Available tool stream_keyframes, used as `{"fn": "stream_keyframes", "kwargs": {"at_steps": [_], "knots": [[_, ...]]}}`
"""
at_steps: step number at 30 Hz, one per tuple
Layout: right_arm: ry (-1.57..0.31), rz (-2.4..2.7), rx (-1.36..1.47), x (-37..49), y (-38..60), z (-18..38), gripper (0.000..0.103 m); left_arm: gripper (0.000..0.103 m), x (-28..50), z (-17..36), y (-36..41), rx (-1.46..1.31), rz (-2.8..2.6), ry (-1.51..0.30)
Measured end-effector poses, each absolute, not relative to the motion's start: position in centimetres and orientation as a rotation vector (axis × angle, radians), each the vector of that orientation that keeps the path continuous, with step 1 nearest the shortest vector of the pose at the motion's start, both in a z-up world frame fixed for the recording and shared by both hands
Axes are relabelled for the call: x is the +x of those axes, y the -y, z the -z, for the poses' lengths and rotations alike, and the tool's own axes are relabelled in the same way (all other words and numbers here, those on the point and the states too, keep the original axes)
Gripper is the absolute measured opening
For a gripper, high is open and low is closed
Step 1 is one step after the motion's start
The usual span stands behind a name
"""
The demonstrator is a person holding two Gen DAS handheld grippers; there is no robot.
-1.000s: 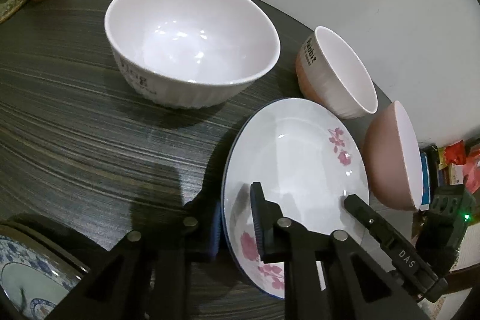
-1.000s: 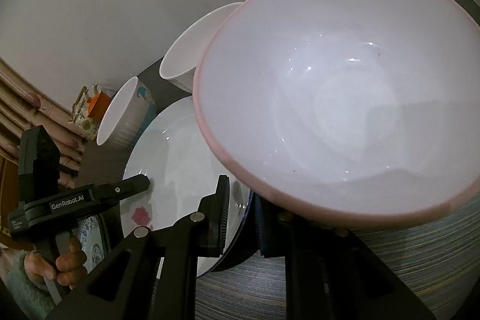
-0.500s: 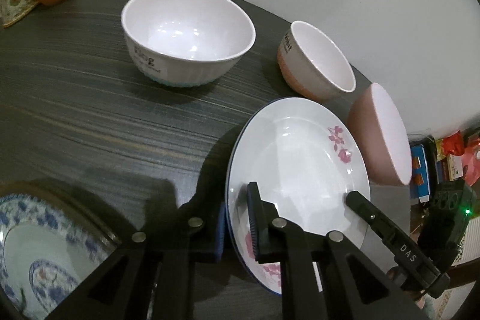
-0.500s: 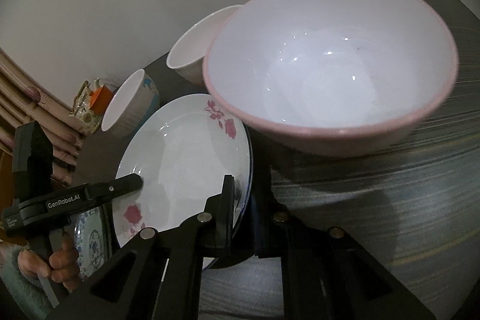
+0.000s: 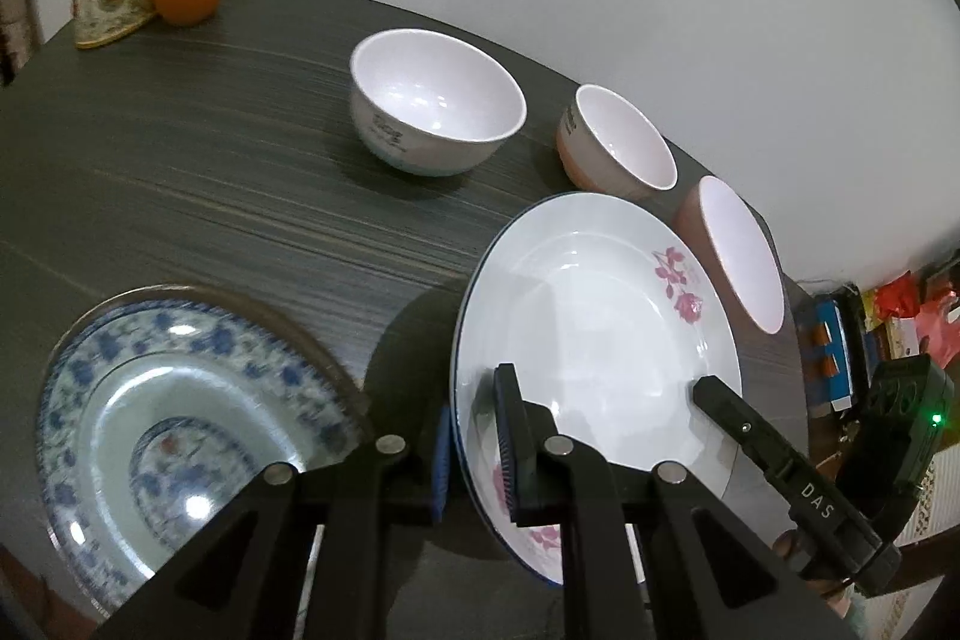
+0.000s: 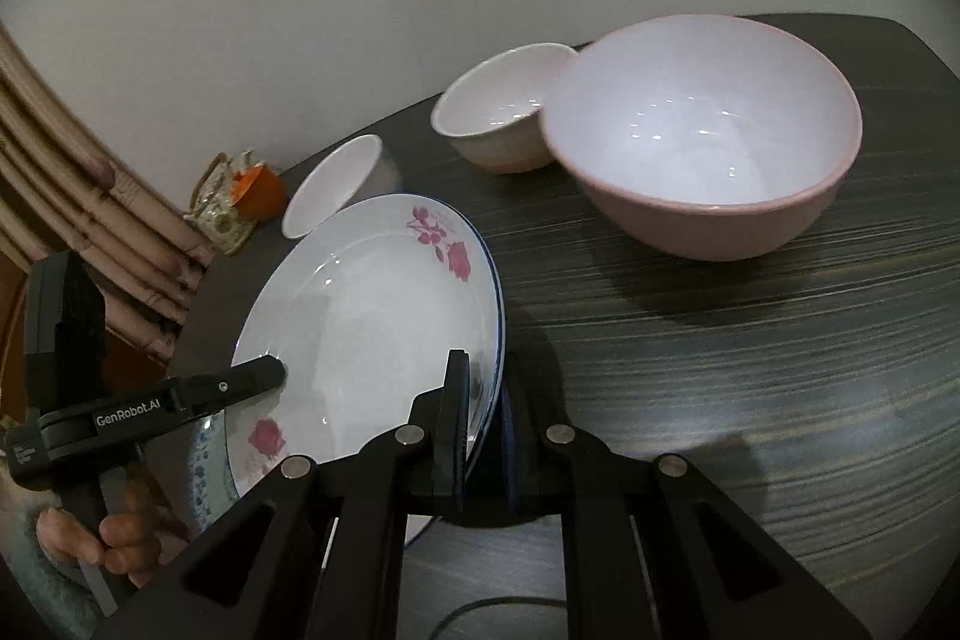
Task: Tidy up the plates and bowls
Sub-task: 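Carry the pink-flowered plate with both tools over the blue-and-white plate stack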
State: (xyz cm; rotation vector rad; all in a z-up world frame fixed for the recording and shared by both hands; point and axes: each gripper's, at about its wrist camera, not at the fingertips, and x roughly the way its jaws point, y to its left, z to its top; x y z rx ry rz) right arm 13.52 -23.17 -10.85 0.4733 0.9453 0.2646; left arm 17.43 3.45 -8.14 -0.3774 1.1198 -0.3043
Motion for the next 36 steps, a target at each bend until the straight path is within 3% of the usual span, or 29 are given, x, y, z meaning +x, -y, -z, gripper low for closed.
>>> {"fn": "stream_keyframes", "kwargs": {"at_steps": [15, 36], "knots": [[-0.920, -0.381, 0.411, 11.3, 16.6, 7.6, 0.011, 0.013, 11.5, 6.2, -12.1, -0.461, 0.177, -1.049], [-1.005, -0.486, 0.314, 11.1, 6.2, 10.0, 0.011, 0.013, 7.9, 9.5, -20.8, -0.579, 0.010, -1.042]]}}
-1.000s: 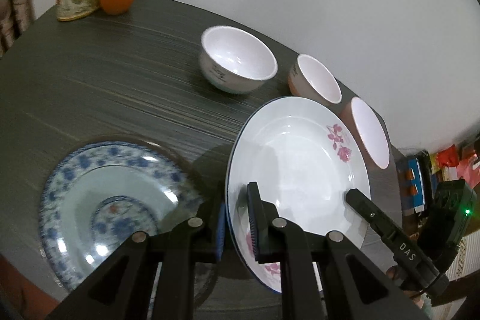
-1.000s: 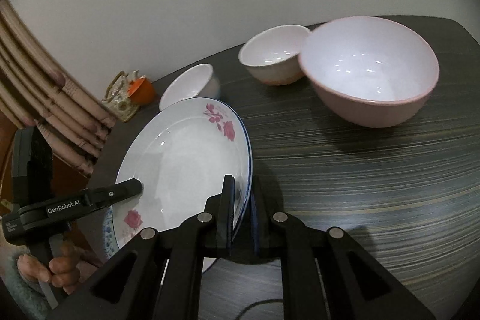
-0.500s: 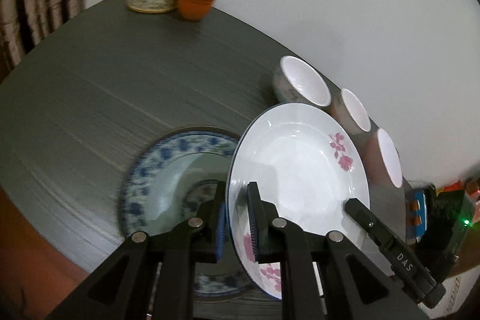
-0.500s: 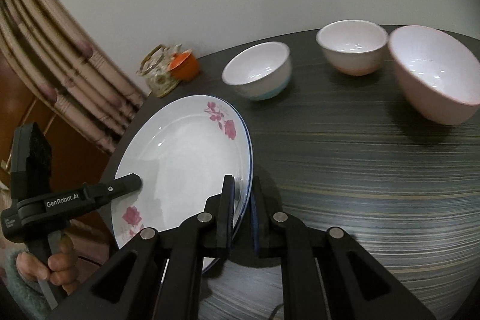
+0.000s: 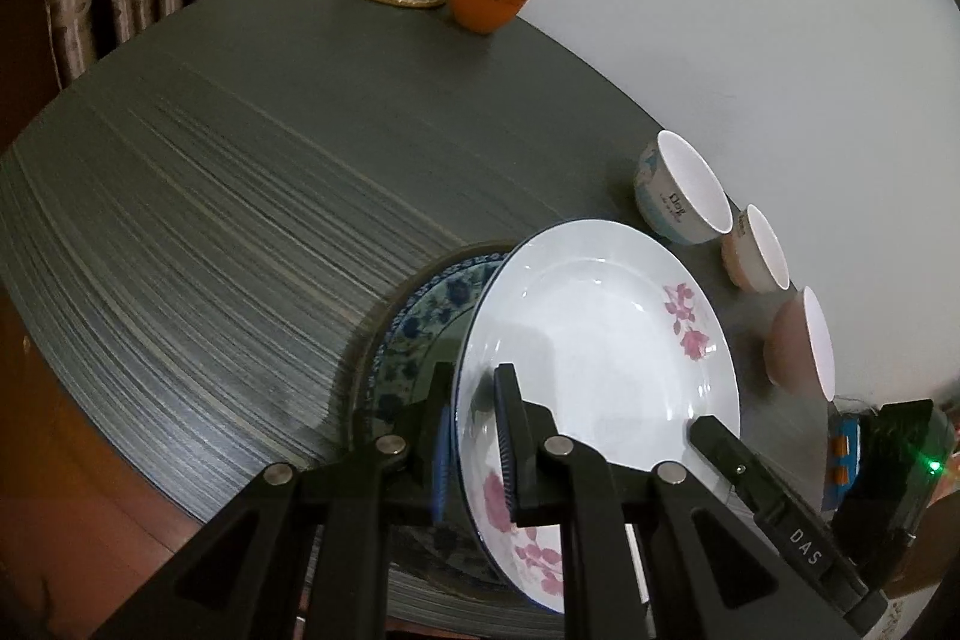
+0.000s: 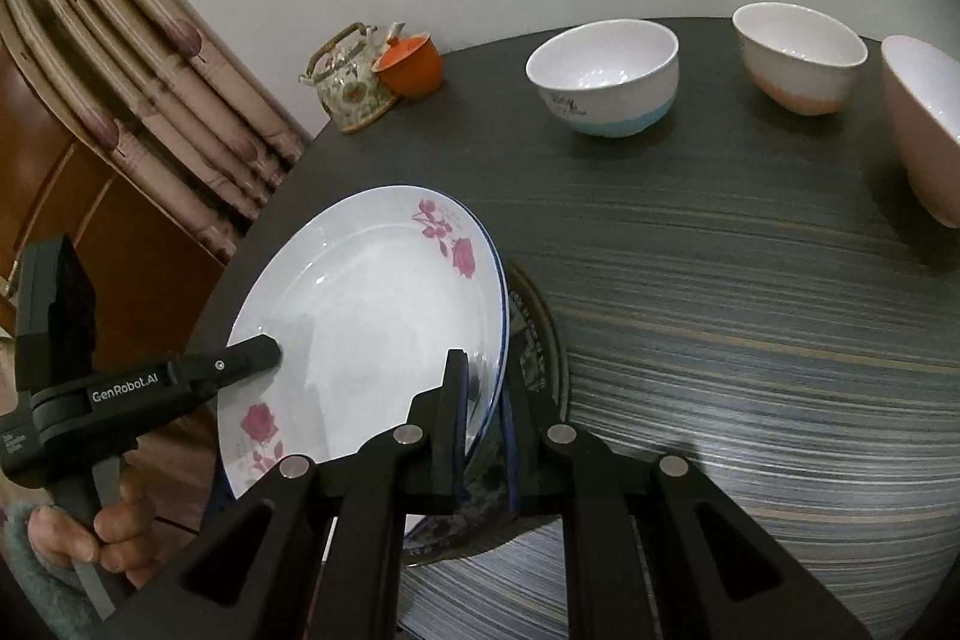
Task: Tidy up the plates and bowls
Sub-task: 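Carry the pink-flowered plate with both tools over the blue-and-white plate stack, then lower the pink-flowered plate onto the blue-and-white plates with both tools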
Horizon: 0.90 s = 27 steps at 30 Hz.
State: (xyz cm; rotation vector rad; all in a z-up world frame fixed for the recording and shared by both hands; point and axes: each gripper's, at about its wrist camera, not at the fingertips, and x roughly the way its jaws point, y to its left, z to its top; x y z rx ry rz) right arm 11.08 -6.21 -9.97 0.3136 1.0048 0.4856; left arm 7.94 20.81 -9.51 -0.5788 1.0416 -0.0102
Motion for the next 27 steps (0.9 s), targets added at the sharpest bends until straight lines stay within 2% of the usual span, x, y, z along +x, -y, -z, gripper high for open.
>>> {"fn": "stream_keyframes", "kwargs": {"at_steps": [27], "knots": [[-1.080, -0.475, 0.310, 11.4, 4.3, 12.6, 0.011, 0.013, 9.1, 12.0, -22.2, -0.607, -0.041, -1.105]]}}
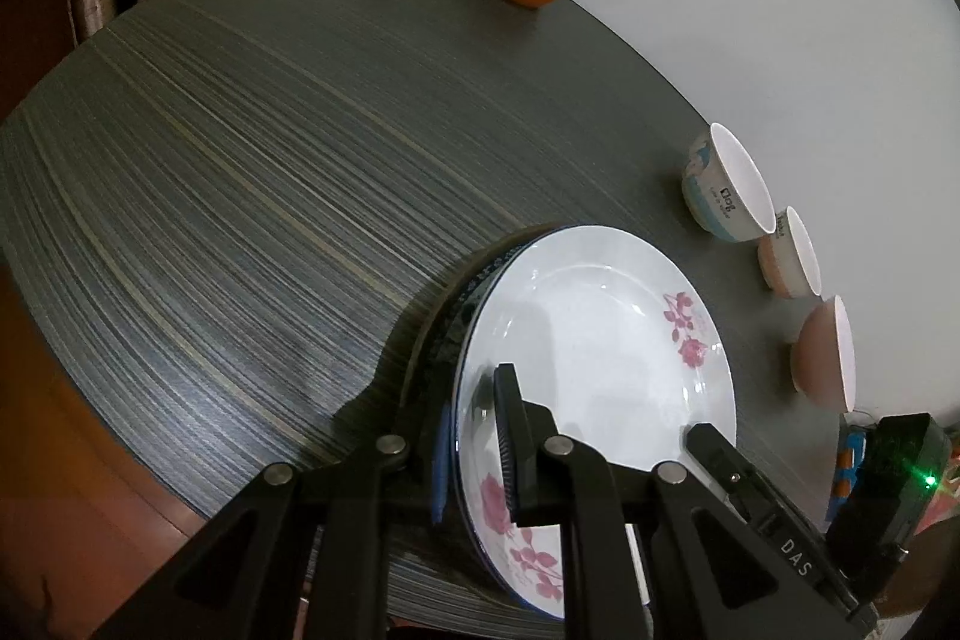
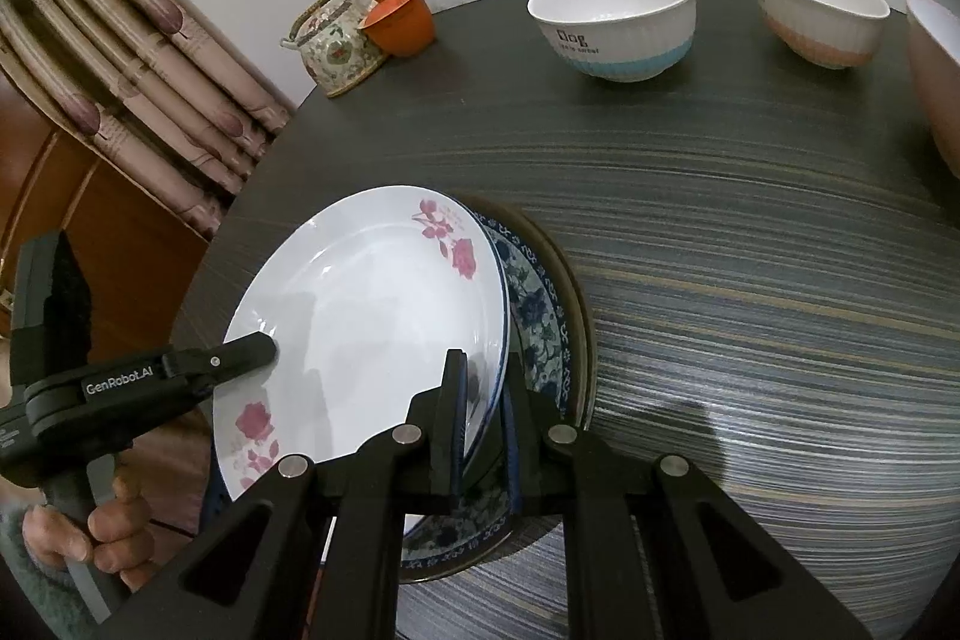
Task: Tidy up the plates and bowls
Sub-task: 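Lower the pink-flowered plate onto the blue-and-white plates with both tools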
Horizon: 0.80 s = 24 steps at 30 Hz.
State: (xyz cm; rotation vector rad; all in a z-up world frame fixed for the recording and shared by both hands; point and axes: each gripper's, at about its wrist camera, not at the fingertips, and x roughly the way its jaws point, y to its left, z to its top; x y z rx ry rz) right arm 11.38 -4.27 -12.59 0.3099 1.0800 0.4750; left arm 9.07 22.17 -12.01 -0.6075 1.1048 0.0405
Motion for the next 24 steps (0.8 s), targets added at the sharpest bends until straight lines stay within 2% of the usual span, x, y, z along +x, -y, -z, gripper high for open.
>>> {"fn": "stream_keyframes", "kwargs": {"at_steps": [19, 24], "knots": [[-1.120, -0.461, 0.290, 11.8, 3.0, 13.3, 0.014, 0.013, 9.2, 12.1, -21.5, -0.537, -0.078, -1.101], [-1.134, -0.458, 0.286, 12.0, 2.7, 13.4, 0.019, 0.013, 9.3, 12.2, -21.4, -0.531, -0.076, -1.109]]}}
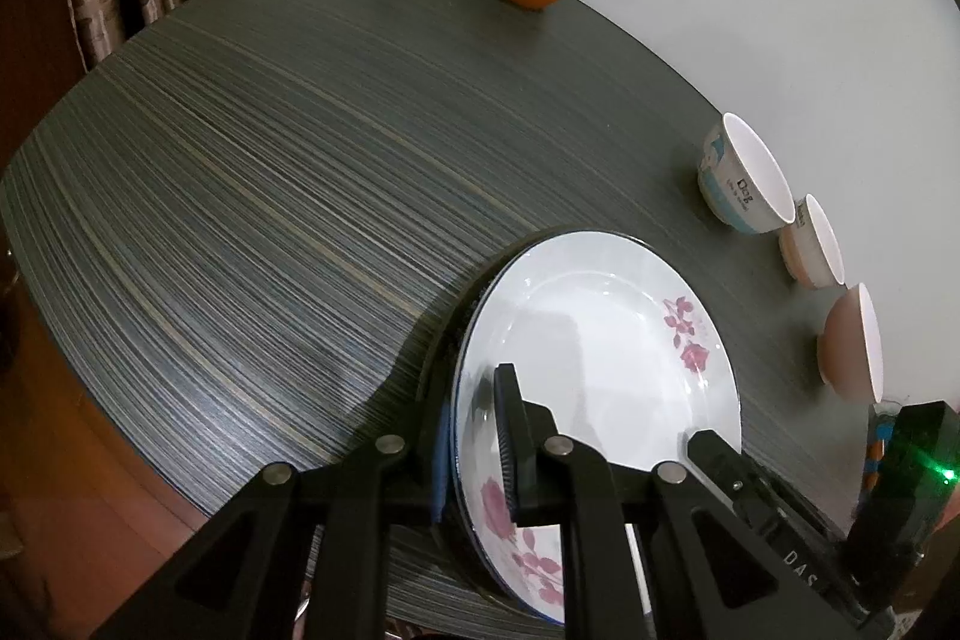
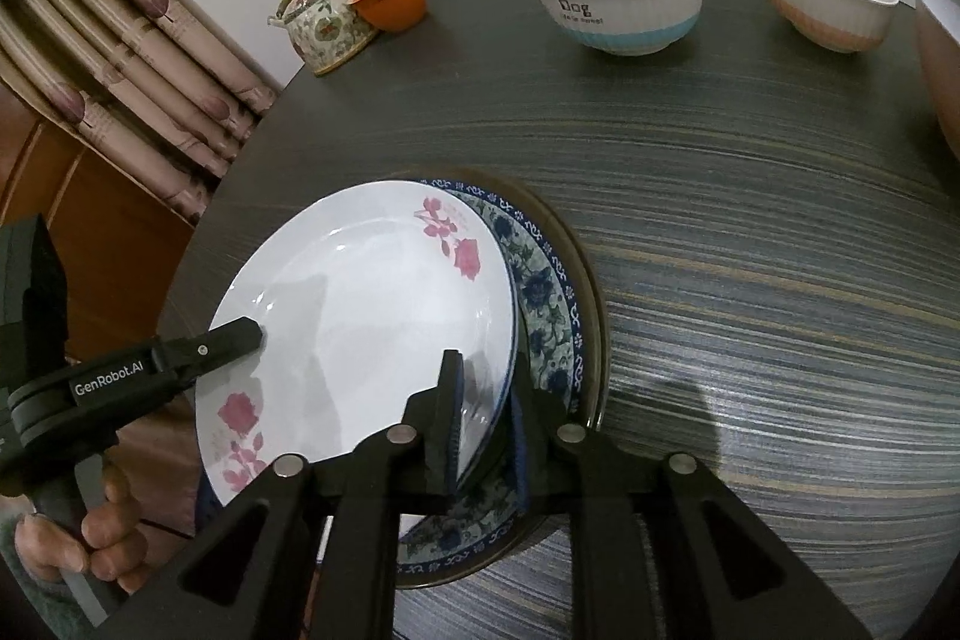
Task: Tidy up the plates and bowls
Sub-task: 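Lower the pink-flowered plate onto the blue-and-white plates with both tools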
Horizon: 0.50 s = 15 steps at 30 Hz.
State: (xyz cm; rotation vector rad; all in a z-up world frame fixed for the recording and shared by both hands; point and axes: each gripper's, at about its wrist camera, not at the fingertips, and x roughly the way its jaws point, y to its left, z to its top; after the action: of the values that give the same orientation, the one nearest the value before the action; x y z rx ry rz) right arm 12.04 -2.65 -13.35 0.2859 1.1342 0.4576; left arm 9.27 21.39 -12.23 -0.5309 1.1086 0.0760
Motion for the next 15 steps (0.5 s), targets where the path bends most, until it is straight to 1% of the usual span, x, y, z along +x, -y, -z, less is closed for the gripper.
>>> {"fn": "stream_keyframes", "kwargs": {"at_steps": [5, 7, 11, 13, 15], "knots": [[-1.125, -0.451, 0.241, 11.98, 1.99, 13.14, 0.021, 0.013, 9.33, 12.26, -21.39, -0.525, -0.073, -1.119], [-1.129, -0.447, 0.244, 12.07, 1.96, 13.12, 0.022, 0.016, 9.46, 12.30, -21.38, -0.531, -0.070, -1.123], [-1.135, -0.431, 0.233, 12.14, 1.80, 12.96, 0.023, 0.016, 9.40, 12.26, -21.58, -0.529, -0.070, -1.128], [-1.142, -0.426, 0.235, 12.14, 1.79, 12.82, 0.025, 0.021, 9.37, 12.18, -21.53, -0.533, -0.061, -1.127], [-1.152, -0.419, 0.232, 12.15, 1.69, 12.59, 0.028, 0.022, 9.34, 12.18, -21.65, -0.542, -0.059, -1.127]]}}
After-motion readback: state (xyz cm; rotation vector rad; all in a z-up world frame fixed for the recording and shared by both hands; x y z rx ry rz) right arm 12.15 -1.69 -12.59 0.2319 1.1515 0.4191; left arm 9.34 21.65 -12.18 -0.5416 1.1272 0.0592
